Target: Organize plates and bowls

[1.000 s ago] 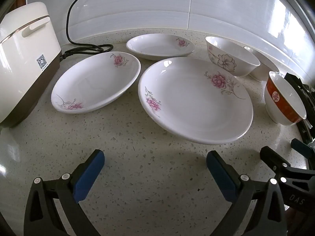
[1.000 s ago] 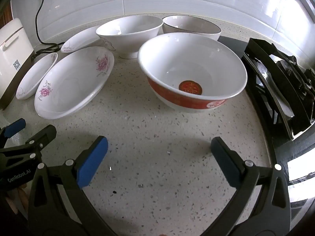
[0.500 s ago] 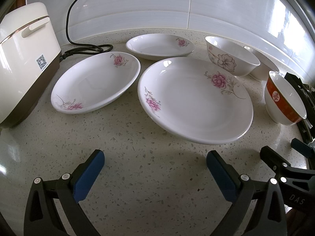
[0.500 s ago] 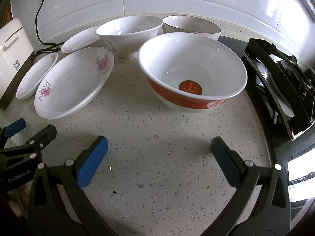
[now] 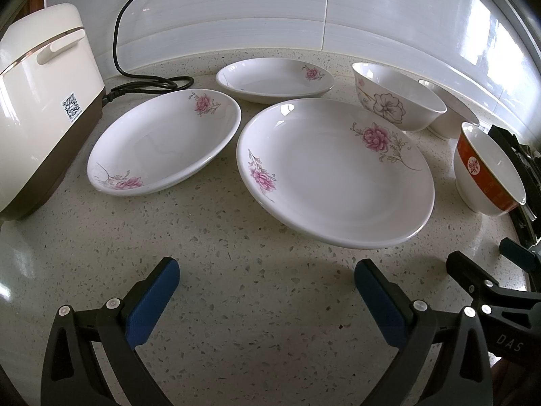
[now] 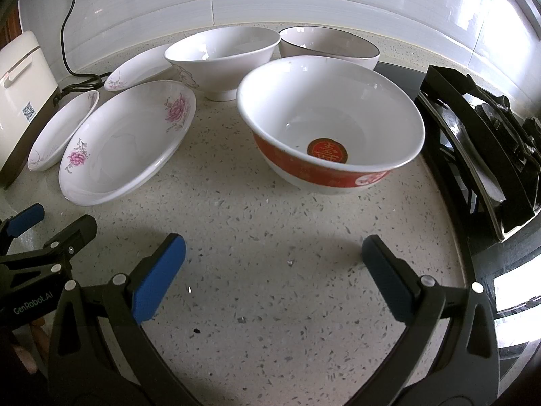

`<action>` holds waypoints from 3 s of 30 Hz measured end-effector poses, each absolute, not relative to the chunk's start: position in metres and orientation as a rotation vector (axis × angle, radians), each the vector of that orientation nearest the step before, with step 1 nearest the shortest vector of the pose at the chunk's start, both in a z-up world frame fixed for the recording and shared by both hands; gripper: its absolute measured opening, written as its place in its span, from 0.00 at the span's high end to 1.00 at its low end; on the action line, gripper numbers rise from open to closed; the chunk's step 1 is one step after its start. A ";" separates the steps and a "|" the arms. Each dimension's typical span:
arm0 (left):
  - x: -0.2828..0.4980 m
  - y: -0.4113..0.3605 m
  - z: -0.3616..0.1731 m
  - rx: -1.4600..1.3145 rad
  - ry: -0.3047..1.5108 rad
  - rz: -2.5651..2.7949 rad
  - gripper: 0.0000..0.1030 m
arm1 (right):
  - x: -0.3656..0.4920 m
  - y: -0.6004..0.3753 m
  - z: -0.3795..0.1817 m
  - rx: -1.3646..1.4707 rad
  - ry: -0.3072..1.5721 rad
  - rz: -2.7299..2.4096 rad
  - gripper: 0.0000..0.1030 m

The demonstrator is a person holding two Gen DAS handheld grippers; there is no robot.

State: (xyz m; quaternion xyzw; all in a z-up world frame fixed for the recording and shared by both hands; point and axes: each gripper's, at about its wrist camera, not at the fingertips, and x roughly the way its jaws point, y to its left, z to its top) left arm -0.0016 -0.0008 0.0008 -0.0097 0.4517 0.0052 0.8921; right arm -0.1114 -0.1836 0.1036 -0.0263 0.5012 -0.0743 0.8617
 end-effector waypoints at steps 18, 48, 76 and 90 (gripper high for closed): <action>-0.001 -0.005 0.000 -0.017 0.937 0.016 0.00 | -0.111 -0.183 0.103 -0.055 1.051 -0.156 0.00; -0.013 -0.005 0.002 -0.018 0.937 -0.005 0.00 | -0.115 -0.182 0.105 -0.058 1.051 -0.159 0.00; -0.004 0.018 0.007 -0.230 0.864 -0.117 0.00 | -0.119 -0.180 0.119 0.090 1.015 -0.027 0.09; 0.015 0.033 0.003 -0.493 0.799 -0.209 0.36 | -0.098 -0.154 0.118 0.246 0.927 0.139 0.30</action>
